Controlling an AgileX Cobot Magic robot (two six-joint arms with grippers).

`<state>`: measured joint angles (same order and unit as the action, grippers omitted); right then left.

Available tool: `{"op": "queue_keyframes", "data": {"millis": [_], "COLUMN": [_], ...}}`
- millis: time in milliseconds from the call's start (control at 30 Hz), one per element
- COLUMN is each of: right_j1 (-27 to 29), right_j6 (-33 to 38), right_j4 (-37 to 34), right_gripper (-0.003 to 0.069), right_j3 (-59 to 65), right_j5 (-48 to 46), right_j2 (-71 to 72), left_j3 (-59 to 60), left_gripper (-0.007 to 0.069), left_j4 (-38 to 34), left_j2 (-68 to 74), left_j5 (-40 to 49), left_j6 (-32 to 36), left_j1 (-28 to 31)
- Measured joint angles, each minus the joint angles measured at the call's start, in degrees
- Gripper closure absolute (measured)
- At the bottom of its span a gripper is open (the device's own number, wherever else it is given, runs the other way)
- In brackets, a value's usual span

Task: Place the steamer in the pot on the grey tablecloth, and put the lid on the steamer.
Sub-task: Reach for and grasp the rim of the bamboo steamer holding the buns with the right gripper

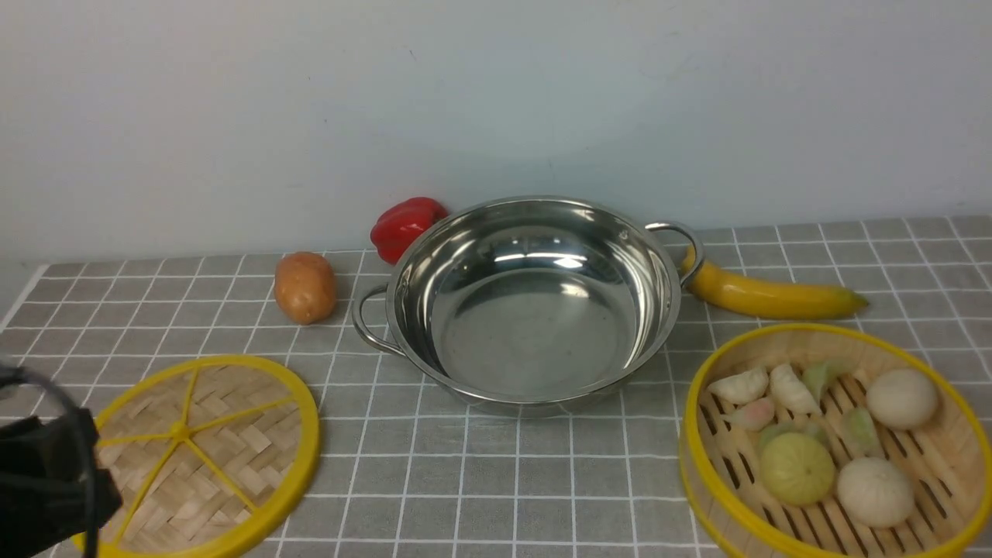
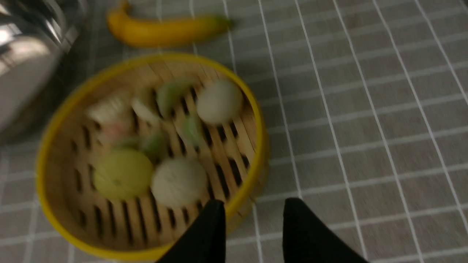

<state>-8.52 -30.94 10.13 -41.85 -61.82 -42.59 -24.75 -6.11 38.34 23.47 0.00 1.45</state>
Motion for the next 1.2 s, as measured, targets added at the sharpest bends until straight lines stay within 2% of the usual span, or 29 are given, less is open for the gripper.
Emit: {"op": "queue_keyframes", "data": {"millis": [133,400,533,700,833,933,1067,1200], "right_j1": [0.0,0.0,1.3,6.8,9.4,9.8,9.8,9.8], "right_j6": [3.7,4.4,4.5,4.6,7.5,8.8,11.6,12.0], "right_j4": [-0.5,-1.3,-1.3,-1.4,-3.3,-5.0,-10.9,-11.7], "right_gripper": [0.0416,0.0416,0.0416,0.0416,0.0416,0.0416,0.0416,0.0416], "right_j3": [-0.1,-0.4,-0.4,-0.5,-0.5,-0.5,-0.5,-0.5], "right_j5": [0.3,9.1,12.4,15.7,19.0,20.5,22.7,22.9], "right_j2": [-10.5,-26.9,-33.0,-38.3,-40.3,-40.6,-40.8,-40.8], "left_j3": [-7.9,-18.8,-20.9,-21.2,-21.2,-21.2,-21.2,-21.2], "left_gripper": [0.0382,0.0382,0.0382,0.0382,0.0382,0.0382,0.0382,0.0382], "left_j4": [1.2,1.4,1.4,1.5,1.6,1.6,1.6,1.6], "left_j2": [13.5,29.8,33.3,34.8,34.9,34.9,34.9,34.9], "left_j5": [10.5,18.4,18.8,18.8,18.8,18.8,18.8,18.8], "left_j6": [5.8,8.7,8.7,8.7,8.7,8.7,8.7,8.7], "left_j1": [0.0,0.0,0.0,0.0,0.0,0.0,0.0,0.0]}}
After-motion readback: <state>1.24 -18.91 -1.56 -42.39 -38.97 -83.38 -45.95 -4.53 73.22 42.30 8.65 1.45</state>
